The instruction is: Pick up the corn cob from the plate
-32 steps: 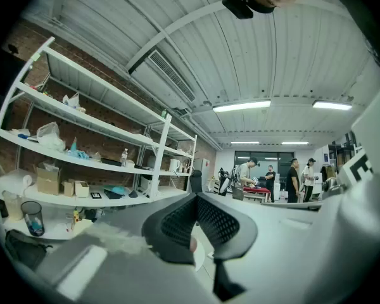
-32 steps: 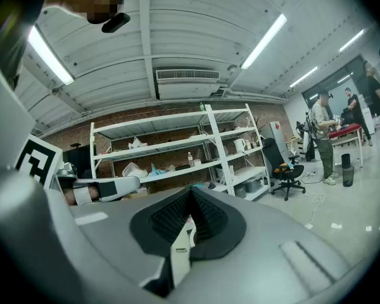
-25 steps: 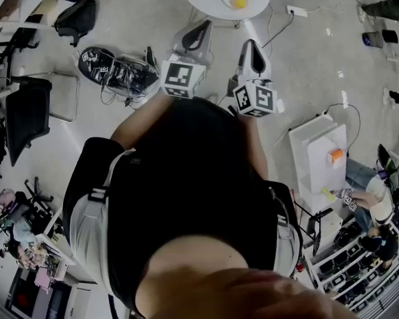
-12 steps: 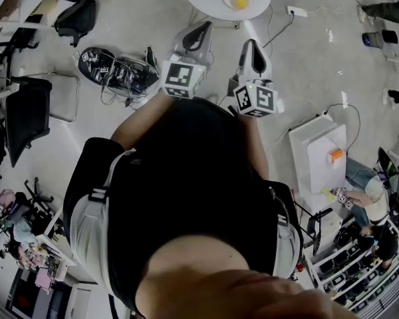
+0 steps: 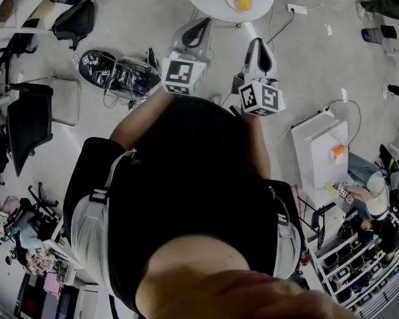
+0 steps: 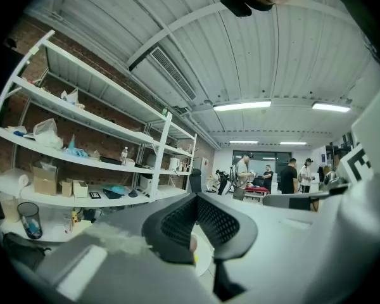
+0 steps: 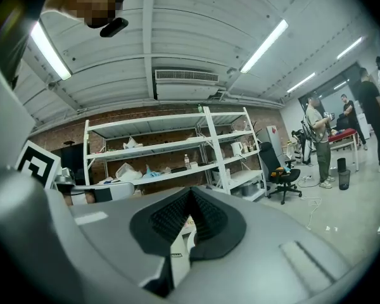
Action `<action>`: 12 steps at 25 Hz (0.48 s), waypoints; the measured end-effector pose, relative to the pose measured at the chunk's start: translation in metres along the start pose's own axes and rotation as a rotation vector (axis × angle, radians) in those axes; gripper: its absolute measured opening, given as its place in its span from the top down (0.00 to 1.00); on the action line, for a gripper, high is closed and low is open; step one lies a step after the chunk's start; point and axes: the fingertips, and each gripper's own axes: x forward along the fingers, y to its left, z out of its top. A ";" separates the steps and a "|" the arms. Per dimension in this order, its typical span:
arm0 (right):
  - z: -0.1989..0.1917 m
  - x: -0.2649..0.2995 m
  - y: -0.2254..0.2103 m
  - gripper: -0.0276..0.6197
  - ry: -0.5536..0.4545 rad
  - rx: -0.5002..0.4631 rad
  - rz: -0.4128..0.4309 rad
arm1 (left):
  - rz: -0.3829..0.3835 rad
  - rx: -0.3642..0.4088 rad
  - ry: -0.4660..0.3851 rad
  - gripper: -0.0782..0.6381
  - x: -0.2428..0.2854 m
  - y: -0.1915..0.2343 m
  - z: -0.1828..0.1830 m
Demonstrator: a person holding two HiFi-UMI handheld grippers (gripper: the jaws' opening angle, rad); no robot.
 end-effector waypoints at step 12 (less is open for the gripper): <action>-0.015 0.028 0.019 0.95 0.011 0.002 -0.074 | -0.069 -0.006 0.020 0.88 0.005 0.039 -0.003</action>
